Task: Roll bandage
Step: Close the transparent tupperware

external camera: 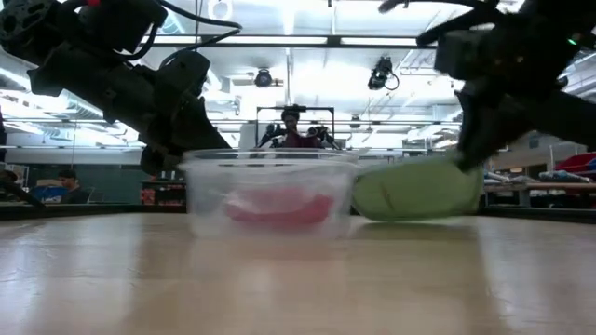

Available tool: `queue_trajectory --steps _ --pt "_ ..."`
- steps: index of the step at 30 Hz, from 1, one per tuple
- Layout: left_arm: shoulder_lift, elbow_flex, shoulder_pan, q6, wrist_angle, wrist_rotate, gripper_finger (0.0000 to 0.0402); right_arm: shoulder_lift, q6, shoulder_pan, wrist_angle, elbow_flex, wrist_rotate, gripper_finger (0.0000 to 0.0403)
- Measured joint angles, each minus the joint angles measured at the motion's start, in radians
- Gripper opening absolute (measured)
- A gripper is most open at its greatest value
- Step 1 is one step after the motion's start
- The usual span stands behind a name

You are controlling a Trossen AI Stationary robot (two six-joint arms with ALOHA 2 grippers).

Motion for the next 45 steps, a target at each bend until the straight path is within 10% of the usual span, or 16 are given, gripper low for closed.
queue_trajectory --steps 22,32,45 --pt "0.000 0.000 0.000 0.000 0.001 0.000 0.0076 -0.002 0.030 0.022 0.068 0.074 -0.266 0.0198" --pt "0.000 0.000 0.000 0.000 0.003 0.001 0.0076 0.005 -0.314 0.026 0.559 0.084 -0.102 0.0172" --pt "-0.002 0.129 -0.027 0.388 -0.022 0.265 0.0076 0.045 -0.230 -0.159 0.619 0.143 -0.352 0.0144"
